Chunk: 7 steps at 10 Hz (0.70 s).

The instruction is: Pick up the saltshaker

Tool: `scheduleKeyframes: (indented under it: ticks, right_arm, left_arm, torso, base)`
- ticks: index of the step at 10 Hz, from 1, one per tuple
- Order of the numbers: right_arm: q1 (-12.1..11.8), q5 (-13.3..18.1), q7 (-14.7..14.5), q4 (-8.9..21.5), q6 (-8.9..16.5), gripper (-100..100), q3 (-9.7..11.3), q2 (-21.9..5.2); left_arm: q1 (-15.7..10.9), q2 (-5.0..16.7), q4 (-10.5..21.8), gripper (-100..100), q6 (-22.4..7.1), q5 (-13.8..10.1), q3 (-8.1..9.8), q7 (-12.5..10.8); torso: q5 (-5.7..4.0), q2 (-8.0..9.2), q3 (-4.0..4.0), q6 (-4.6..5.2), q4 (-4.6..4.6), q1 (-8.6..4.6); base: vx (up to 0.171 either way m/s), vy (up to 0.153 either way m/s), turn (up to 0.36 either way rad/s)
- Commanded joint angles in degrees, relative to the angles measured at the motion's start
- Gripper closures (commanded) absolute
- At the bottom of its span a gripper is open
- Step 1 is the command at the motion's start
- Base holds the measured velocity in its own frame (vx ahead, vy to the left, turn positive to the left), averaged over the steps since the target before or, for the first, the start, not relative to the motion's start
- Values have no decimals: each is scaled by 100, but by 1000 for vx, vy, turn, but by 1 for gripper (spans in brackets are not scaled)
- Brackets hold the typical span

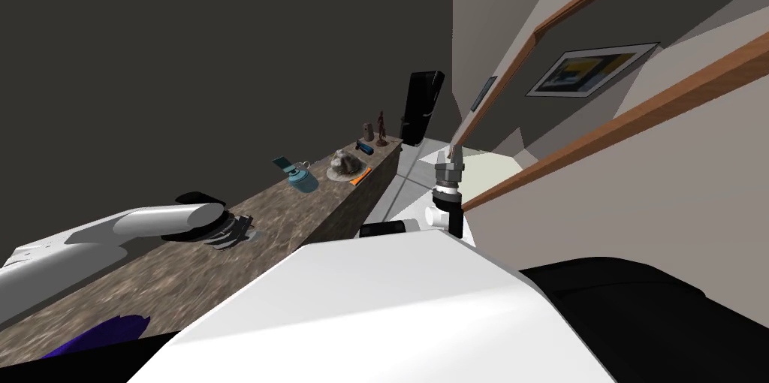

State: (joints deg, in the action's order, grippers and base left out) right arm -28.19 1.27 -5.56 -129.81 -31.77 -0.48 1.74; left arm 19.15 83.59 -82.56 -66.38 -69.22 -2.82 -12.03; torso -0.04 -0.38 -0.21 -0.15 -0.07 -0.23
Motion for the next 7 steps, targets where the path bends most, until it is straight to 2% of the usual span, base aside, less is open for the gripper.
scheduleKeyframes:
  ticks: [1,6,7]
  right_arm:
    - [0,0,0,0,0,0,0,0]
    - [0,0,0,0,0,0,0,0]
    - [1,0,0,0,0,0,0,0]
  left_arm:
    - [87,46,42,100,52,-90,100,238]
    - [318,171,206,100,189,-348,372,941]
    - [287,155,184,100,167,-315,336,833]
  torso:
    - [0,0,0,0,0,0]
    - [0,7,4,3,1,5]
    - [0,9,5,3,2,6]
  base:
    - [111,-78,145]
    - [91,-64,141]
    - [37,-27,40]
